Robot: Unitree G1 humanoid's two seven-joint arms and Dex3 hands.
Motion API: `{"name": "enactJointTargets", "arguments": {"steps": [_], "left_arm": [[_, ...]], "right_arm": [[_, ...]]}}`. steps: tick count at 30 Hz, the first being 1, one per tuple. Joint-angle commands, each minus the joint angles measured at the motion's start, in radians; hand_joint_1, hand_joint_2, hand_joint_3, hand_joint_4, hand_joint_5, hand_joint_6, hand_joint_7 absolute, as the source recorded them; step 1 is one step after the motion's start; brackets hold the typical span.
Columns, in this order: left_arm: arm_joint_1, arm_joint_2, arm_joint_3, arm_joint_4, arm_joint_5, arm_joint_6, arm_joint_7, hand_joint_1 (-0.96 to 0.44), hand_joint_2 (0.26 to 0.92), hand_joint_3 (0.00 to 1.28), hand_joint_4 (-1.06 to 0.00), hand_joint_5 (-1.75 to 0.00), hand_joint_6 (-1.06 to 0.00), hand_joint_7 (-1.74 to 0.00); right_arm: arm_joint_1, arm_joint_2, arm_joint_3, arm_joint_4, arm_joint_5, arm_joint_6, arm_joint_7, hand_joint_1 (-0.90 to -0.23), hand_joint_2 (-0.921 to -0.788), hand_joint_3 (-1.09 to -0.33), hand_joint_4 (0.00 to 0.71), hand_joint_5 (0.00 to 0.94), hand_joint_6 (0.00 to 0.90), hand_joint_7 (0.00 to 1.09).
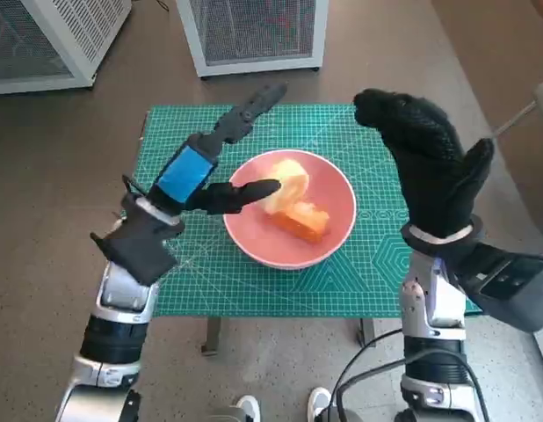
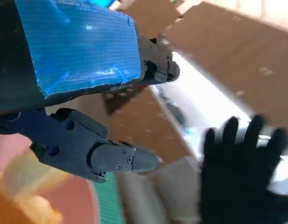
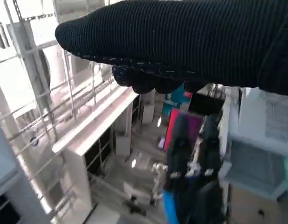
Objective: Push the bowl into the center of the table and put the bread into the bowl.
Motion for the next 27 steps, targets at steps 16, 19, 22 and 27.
{"name": "enactJointTargets", "arguments": {"steps": [16,19,22,27], "left_arm": [[-0.047,0.026,-0.016,0.102,0.089,0.037,-0.004,-0.68,0.921,0.36,-0.03,0.00,-0.17,-0.07],[-0.040,0.018,-0.008,0.084,0.071,0.035,-0.005,-0.69,0.921,0.35,-0.02,0.00,-0.16,-0.07],[-0.033,0.002,0.006,0.071,0.039,0.024,-0.002,-0.70,0.921,0.35,-0.02,0.00,-0.16,-0.07],[-0.026,-0.033,0.035,0.050,-0.035,0.003,-0.006,-0.71,0.921,0.38,-0.01,0.00,-0.15,-0.07]], "right_arm": [[0.003,-0.013,0.004,-0.005,0.007,0.006,0.002,-0.511,-0.921,-0.476,0.318,0.013,0.101,0.57],[0.005,-0.014,0.004,-0.006,0.007,0.005,0.002,-0.509,-0.921,-0.477,0.318,0.012,0.102,0.57],[0.008,-0.016,0.004,-0.012,0.001,0.004,-0.002,-0.509,-0.921,-0.477,0.318,0.012,0.102,0.57],[0.007,-0.020,0.004,-0.020,-0.005,0.004,-0.006,-0.518,-0.921,-0.472,0.314,0.008,0.087,0.56]]}}
